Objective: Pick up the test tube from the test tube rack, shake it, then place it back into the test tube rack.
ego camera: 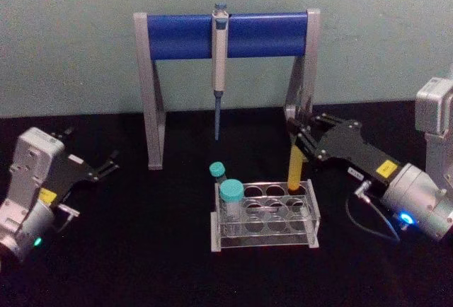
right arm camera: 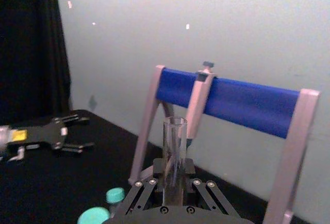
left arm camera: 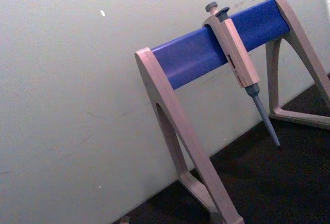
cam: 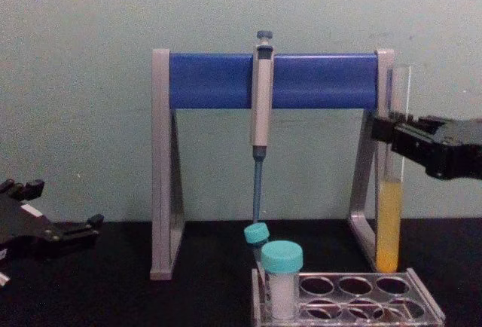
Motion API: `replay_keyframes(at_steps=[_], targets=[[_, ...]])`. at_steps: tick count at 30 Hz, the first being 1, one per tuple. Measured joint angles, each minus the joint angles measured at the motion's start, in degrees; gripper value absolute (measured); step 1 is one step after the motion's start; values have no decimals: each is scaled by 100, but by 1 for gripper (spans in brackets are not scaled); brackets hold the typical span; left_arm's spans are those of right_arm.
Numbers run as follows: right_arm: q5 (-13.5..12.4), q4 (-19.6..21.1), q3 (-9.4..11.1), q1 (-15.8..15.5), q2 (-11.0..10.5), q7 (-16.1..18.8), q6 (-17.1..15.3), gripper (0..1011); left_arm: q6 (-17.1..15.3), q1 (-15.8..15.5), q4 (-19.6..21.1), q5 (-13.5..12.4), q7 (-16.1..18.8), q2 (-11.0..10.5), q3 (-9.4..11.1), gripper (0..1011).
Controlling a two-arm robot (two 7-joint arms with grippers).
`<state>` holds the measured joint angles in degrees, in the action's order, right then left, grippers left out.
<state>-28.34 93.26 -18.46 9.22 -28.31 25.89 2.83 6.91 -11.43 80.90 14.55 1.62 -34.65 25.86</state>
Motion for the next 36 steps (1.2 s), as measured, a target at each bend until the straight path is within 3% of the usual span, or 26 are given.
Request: replay_keyframes(at_steps=[8, 18, 24, 36], targets=[[-210, 67, -118, -33, 4, 309, -87, 223, 0, 0, 0, 0, 0, 0, 0, 1001], [-317, -474, -365, 460, 319, 465, 62, 223, 0, 0, 0, 0, 0, 0, 0, 1001], [-284, -658, -377, 627, 394, 381, 109, 223, 0, 0, 0, 0, 0, 0, 0, 1001], [-236, -664, -312, 616, 376, 276, 118, 223, 0, 0, 0, 0, 0, 0, 0, 1001]])
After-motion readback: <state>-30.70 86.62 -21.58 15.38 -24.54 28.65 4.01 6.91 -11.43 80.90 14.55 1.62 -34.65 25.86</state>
